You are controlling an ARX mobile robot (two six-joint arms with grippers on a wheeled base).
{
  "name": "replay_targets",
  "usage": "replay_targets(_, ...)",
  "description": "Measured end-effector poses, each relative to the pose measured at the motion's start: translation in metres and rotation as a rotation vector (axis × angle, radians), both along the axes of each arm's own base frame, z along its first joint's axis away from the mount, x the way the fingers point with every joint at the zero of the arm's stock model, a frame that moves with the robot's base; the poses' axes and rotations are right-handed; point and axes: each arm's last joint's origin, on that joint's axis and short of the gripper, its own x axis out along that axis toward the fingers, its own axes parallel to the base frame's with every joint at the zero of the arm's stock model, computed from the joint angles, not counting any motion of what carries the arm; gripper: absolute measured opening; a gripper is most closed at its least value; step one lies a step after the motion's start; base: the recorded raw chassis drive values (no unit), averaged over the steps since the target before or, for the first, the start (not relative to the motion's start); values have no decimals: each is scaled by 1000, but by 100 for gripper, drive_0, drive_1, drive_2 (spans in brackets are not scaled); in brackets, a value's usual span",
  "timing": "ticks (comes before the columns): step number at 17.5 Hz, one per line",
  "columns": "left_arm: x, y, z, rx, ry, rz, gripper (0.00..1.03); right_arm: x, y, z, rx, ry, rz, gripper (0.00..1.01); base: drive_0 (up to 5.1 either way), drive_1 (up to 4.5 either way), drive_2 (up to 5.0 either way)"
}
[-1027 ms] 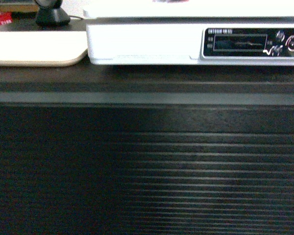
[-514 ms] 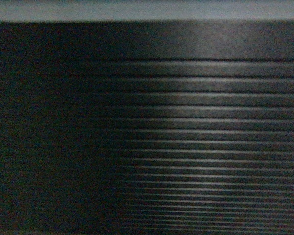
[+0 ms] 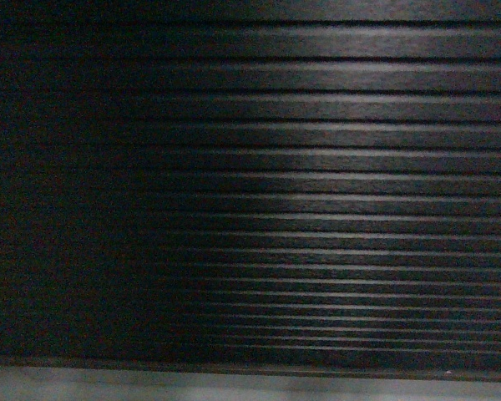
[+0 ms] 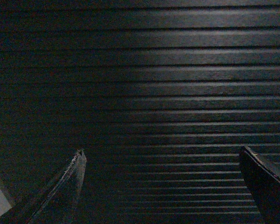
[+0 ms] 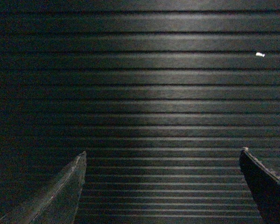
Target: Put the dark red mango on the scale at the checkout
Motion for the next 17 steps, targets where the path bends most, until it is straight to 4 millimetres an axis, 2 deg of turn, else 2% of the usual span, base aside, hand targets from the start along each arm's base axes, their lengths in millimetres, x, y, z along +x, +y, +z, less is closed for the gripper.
replay_targets(17, 0, 0, 0, 0, -3, 0, 98, 0, 0, 0, 0, -2, -1, 98, 0, 0, 0)
